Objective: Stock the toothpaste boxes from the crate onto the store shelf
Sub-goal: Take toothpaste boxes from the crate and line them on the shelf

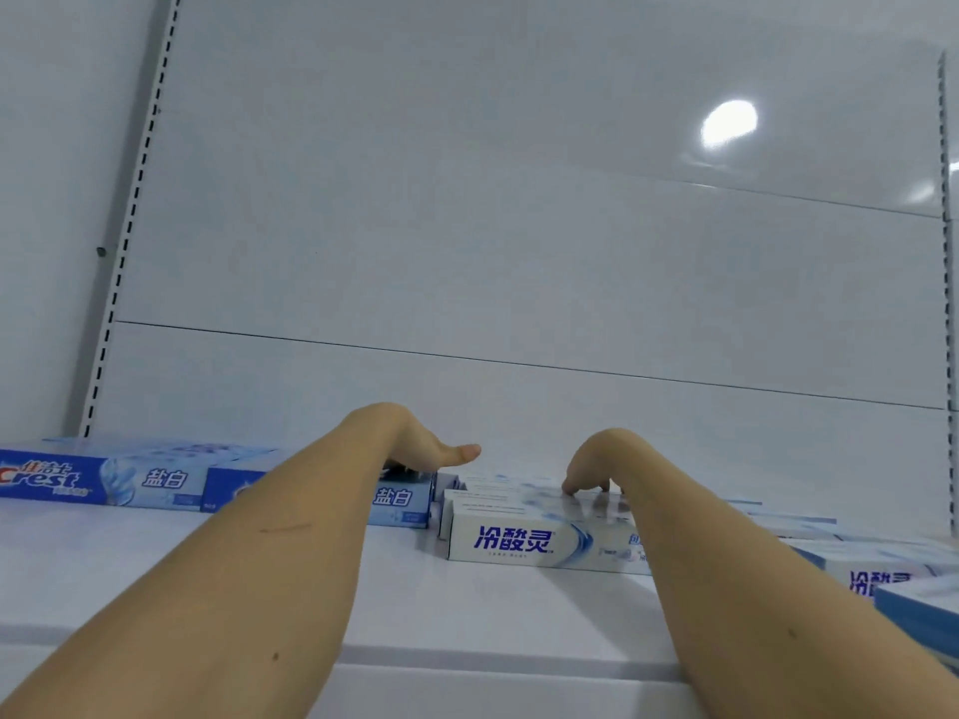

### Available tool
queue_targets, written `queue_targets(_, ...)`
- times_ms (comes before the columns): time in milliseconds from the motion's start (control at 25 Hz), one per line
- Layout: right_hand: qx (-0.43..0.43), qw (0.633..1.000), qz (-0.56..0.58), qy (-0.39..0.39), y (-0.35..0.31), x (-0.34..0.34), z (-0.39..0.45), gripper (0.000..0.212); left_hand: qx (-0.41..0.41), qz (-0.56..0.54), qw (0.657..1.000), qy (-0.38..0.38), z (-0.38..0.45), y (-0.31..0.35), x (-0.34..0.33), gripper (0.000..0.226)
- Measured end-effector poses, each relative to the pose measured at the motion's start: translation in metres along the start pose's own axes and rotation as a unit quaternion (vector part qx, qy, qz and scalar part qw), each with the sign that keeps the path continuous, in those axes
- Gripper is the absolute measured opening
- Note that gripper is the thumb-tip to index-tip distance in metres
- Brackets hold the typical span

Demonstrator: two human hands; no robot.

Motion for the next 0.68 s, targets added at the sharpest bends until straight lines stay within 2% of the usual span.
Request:
queue_targets(120,-0.006,0.999,0.043,0.017,0.006,0.0,-0.001,0.049,0.011,-0.003,1.0,-0.011,0.003,-0.001,-0.005,0.094)
queue_targets(240,-0.005,0.993,0.113,0.042,0.012,0.004,-0.002,0.048,0.038,0.024,0.999,0.001,-0.006,0.005,-0.008,0.091)
queue_targets(400,0.013,0.98,0.197,0.023,0.019,0.002,0.002,0.048,0.042,0.038,0.998,0.003,-0.007,0.006,-0.015,0.09)
queue_targets(520,-0.005,0.977,0.21,0.032,0.025,0.004,0.008,0.05,0.039,0.028,0.999,0.022,0.0,0.002,-0.016,0.087)
queue_targets(680,0.022,0.972,0.231,0.033,0.013,0.002,0.024,0.049,0.029,0.019,0.998,0.048,0.008,-0.003,-0.015,0.08)
Point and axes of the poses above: each hand's wrist, its own z-axis towards the middle knuckle, its own x-axis out of the back of the hand, y = z × x, the point moved 7 cm from there along z, towards the middle knuckle, and after that the axes turned 4 degrees about -x, right-handed, at the moved point
